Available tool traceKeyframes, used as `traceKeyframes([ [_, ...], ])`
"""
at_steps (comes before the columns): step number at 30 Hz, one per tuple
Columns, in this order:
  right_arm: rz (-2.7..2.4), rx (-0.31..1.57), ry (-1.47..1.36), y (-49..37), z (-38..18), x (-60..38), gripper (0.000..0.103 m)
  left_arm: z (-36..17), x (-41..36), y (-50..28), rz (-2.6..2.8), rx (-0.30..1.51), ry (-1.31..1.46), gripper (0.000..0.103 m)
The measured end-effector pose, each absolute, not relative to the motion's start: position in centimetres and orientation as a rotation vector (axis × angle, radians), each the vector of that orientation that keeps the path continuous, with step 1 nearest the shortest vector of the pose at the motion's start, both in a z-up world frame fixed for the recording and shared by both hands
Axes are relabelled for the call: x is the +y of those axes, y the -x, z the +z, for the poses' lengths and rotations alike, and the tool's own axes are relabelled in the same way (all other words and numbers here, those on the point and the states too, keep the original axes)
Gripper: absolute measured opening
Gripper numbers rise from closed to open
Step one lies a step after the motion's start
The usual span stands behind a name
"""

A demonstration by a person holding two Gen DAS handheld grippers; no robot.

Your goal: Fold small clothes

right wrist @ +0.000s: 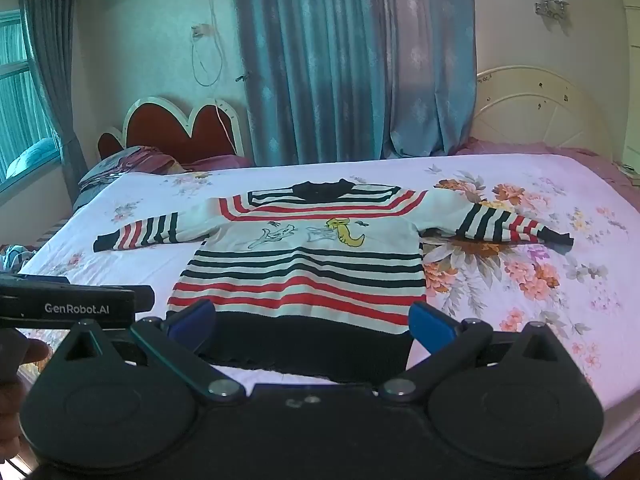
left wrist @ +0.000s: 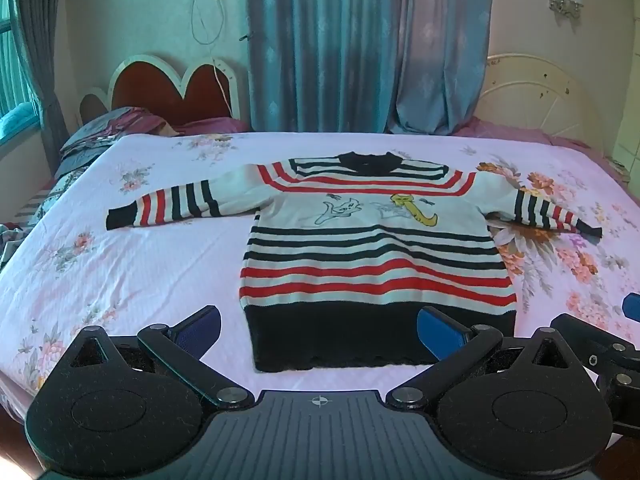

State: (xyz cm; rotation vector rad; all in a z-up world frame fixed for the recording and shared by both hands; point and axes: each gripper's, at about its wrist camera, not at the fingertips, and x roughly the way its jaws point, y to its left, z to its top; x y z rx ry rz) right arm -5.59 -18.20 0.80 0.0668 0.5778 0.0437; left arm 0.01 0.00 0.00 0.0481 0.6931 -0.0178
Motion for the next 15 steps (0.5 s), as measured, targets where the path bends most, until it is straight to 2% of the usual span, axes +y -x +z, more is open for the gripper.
traceKeyframes([
  [15,0.041,0.582,-0.07,5.32,0.45,-18.41,0.102,-0.37,0.43,-0.41,-0.018,0.684,-0.057,0.103],
])
